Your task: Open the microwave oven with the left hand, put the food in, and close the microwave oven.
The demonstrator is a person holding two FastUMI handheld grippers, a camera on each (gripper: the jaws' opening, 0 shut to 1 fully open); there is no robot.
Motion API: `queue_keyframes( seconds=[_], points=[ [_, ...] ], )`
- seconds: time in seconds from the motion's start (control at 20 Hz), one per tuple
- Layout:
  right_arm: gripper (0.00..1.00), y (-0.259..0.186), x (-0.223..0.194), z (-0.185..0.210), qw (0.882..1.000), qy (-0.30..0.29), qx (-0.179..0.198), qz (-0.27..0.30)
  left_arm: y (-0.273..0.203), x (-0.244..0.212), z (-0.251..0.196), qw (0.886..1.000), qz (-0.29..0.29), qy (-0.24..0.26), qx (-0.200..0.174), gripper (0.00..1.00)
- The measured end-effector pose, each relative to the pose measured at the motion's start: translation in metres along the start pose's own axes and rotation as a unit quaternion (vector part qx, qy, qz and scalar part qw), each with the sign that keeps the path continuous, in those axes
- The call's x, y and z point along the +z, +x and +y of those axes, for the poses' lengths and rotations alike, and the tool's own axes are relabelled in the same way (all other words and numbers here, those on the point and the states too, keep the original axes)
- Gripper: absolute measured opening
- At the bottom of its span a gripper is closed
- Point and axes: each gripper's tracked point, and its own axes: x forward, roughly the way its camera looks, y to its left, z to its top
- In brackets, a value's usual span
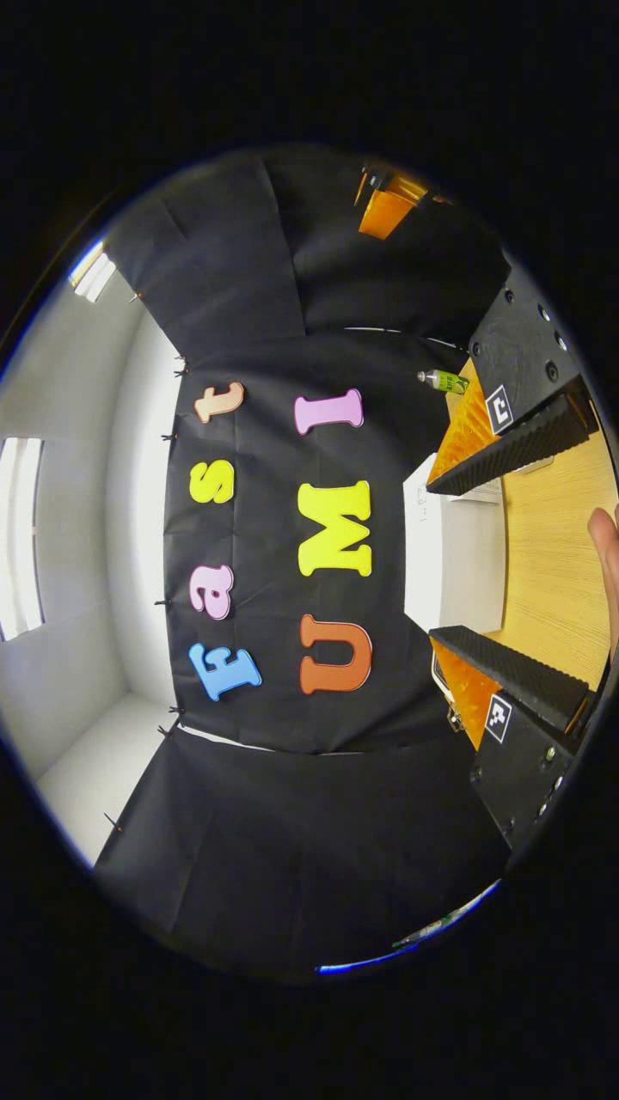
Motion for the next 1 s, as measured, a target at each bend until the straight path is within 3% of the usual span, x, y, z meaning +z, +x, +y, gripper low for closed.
queue_keyframes(
  seconds=[0.55, 1.0],
  points=[
    [1.00, -0.010, -0.007, -0.002, 1.000, -0.010, 0.006, 0.000, -0.009, -0.003, -0.009, 1.000, -0.007, 0.025, -0.007, 0.93],
    [1.00, -0.011, -0.012, -0.001, 1.000, -0.017, 0.005, 0.001, -0.009, -0.003, 0.002, 1.000, -0.006, 0.008, 0.007, 0.94]
  ],
)
